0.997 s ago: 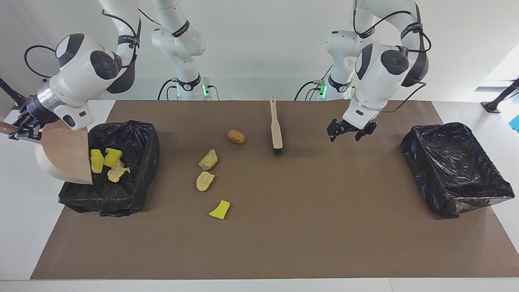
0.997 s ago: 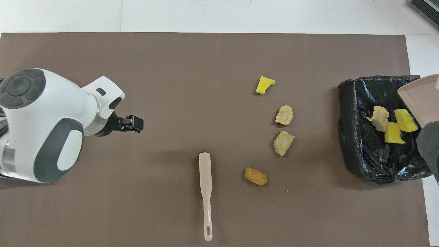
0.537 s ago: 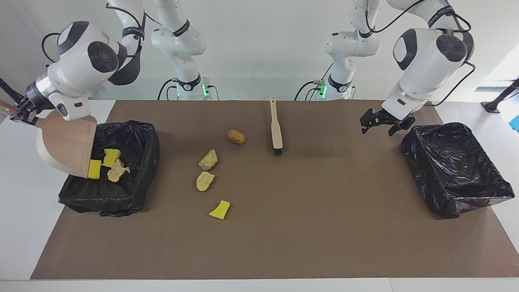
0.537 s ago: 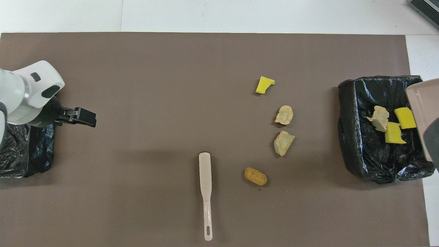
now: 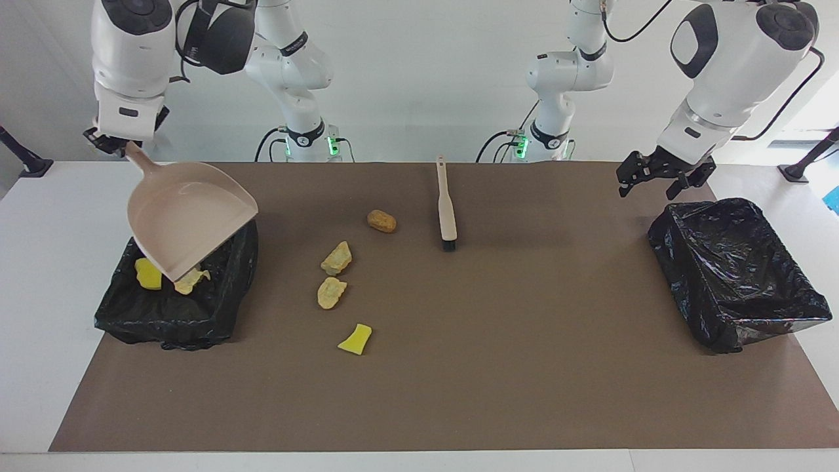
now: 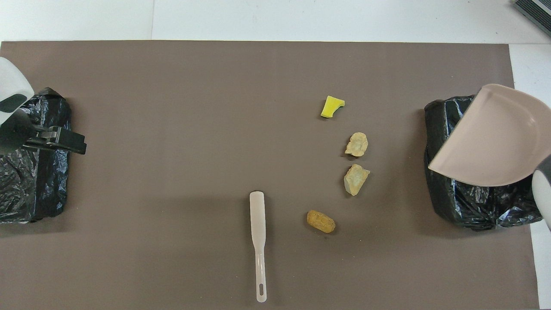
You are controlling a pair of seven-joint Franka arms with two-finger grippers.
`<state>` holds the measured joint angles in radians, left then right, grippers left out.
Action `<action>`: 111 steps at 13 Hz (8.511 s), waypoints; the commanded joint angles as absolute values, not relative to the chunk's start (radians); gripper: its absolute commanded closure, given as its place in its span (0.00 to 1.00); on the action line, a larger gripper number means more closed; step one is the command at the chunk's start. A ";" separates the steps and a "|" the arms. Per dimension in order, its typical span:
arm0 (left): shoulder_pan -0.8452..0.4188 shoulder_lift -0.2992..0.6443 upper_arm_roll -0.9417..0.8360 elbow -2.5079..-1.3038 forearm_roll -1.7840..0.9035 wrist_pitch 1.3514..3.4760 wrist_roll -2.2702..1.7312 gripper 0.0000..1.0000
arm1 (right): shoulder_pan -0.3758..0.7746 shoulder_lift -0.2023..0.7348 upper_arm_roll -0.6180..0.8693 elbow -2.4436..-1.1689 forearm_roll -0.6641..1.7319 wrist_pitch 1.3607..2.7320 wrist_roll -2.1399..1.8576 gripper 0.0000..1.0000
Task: Sweep and dump trash in bin
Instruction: 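Bring the emptied dustpan back to the table center with the right gripper, then set the dustpan down with the right gripper and release it, then grasp the dustpan with the left gripper while the right gripper grasps the brush, then sweep the tan scraps with the right gripper's brush toward the left gripper's dustpan, then hold the dustpan low with the left gripper while the right gripper sweeps scraps in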
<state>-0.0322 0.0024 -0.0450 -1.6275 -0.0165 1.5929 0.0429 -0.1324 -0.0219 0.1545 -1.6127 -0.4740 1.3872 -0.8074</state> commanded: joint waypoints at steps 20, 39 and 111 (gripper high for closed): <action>-0.005 -0.017 -0.052 -1.640 -0.005 1.605 0.043 0.00 | 0.457 0.710 0.146 -1.146 0.008 1.862 0.675 1.00; -0.051 -0.002 -0.066 -1.620 -0.034 1.646 0.054 0.00 | 0.587 0.254 0.146 -1.647 0.107 1.754 0.709 0.00; -0.353 0.128 -0.058 -2.060 0.160 2.184 1.253 1.00 | 0.382 0.070 0.150 -2.191 0.291 2.002 0.570 1.00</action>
<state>-0.3227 0.2157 -0.0681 -1.9330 0.1378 2.1344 1.2353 0.4029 0.0140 0.1452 -2.2505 0.2571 1.9877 0.6696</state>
